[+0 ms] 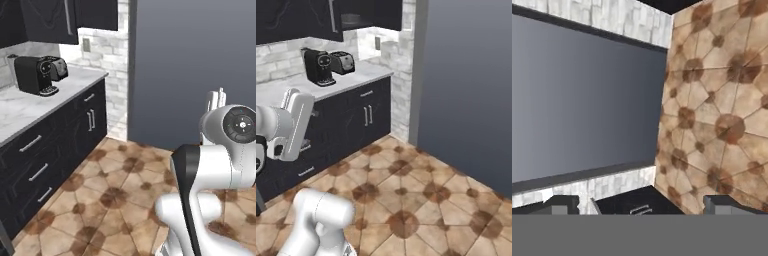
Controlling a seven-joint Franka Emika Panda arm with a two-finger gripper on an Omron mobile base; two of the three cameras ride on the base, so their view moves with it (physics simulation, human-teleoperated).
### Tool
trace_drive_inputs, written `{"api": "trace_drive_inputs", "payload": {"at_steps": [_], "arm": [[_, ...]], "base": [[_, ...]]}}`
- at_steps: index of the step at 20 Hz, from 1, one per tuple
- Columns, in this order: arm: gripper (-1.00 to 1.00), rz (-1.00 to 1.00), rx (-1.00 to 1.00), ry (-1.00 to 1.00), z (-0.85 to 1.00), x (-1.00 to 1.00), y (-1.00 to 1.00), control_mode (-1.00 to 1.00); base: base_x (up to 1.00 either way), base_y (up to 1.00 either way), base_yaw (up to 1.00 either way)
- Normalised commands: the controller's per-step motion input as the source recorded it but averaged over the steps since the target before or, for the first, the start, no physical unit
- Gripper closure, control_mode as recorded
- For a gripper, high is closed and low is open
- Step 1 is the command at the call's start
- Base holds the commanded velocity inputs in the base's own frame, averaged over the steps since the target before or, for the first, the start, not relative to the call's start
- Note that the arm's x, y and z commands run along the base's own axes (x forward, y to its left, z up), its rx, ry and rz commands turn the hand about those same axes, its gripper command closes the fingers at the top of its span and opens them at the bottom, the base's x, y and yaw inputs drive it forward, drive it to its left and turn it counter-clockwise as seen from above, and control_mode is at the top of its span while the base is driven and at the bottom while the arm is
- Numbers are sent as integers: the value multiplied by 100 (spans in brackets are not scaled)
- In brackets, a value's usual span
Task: Retrieve the tupperware and aluminum foil from the cabinet and place them on the dining counter near the plate with tomato and fish to prepare for storing leftovers.
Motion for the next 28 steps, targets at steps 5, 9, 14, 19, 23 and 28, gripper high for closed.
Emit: {"api": "trace_drive_inputs", "payload": {"at_steps": [5, 9, 14, 19, 23, 28], "arm": [[-100, 0, 0, 0, 0, 0, 0, 100], [-100, 0, 0, 0, 0, 0, 0, 100], [-100, 0, 0, 0, 0, 0, 0, 100], [-100, 0, 0, 0, 0, 0, 0, 100], [-100, 0, 0, 0, 0, 0, 0, 100], [-100, 0, 0, 0, 0, 0, 0, 100]], "base": [[100, -9, 37], [100, -2, 33], [100, -2, 33], [100, -13, 37], [100, -53, 31], [100, -98, 13]]}}
